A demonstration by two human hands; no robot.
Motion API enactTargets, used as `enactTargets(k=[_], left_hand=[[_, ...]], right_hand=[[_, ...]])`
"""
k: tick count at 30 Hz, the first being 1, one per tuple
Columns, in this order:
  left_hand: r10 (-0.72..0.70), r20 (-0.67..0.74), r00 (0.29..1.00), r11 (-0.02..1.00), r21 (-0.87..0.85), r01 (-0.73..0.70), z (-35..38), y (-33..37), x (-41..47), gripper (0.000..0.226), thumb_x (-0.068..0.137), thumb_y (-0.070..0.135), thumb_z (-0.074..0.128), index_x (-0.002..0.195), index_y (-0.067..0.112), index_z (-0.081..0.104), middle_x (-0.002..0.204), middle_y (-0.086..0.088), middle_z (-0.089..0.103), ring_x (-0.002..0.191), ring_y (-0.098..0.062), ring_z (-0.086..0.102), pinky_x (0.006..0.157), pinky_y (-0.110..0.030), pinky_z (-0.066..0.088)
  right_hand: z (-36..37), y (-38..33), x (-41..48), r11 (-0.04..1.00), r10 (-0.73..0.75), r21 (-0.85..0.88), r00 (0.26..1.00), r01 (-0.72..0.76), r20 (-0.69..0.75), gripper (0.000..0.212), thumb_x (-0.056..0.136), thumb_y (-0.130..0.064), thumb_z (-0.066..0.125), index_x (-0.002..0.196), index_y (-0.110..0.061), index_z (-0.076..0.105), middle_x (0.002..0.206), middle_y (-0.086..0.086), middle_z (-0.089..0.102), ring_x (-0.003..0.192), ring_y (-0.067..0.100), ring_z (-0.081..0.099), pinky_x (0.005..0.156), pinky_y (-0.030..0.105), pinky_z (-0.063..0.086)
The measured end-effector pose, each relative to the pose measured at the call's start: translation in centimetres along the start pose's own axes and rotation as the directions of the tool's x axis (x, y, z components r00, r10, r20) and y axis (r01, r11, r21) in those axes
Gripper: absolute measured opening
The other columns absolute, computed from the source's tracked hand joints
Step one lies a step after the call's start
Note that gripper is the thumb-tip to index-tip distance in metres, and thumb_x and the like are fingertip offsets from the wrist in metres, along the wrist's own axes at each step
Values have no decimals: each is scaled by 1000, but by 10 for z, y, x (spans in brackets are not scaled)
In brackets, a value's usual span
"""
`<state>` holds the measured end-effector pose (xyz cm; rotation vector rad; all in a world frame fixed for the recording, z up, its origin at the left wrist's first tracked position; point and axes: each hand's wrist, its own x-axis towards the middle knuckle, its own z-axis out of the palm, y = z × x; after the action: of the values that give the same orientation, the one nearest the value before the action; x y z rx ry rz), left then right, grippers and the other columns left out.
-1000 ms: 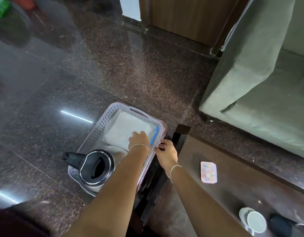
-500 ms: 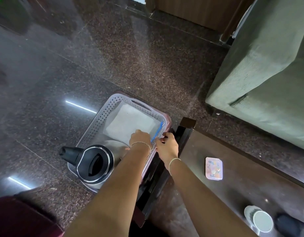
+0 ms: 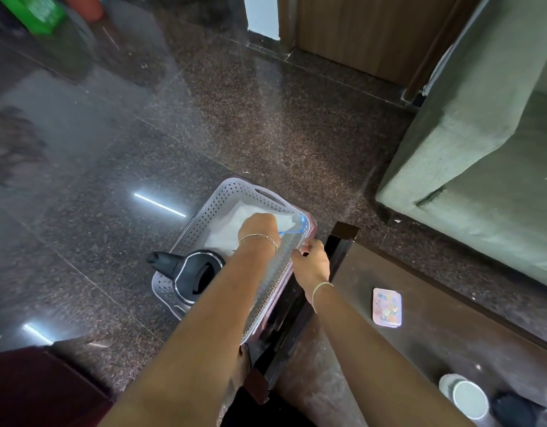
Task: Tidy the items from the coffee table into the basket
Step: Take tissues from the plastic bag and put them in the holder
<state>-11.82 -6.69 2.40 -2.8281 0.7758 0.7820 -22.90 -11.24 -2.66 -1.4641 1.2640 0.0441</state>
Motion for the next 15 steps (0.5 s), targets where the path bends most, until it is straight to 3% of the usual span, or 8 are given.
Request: enactTargets(k=[5,9,11,15], left_hand=[[44,-76,996,998,-36,-47,-39,3,-29,27,85,12,57,111,6,61,110,-13,66,103,-30,62,78,-33,48],[63,-162,985,975,-203,-96,-69,9,-59,23,86,14,54,104,6,64,100,-14,69,95,-32,63,71,-32,42],[56,-216,975,949,-292,-119,-81,9,-77,21,84,15,52,99,4,63,97,-16,68,92,-34,63,71,-33,44],[65,-282,957,863,-465,-196,-96,9,-117,15,82,16,51,91,6,59,87,-16,68,83,-35,64,72,-41,53]], right_hand=[[-19,-27,-28,988,-114,103,993,118,-42,37,92,-20,51,129,-21,47,108,-3,57,106,22,59,90,33,45],[-38,-47,-54,947,-261,179,964,265,-49,48,96,-20,43,140,-40,35,121,6,59,110,20,58,99,37,44],[-49,-53,-67,936,-308,165,950,312,-48,47,97,-21,44,139,-40,39,124,6,54,112,19,57,103,38,43],[-70,-59,-96,925,-338,135,932,354,-129,31,97,-35,45,127,-29,53,118,4,55,99,14,56,90,29,42]])
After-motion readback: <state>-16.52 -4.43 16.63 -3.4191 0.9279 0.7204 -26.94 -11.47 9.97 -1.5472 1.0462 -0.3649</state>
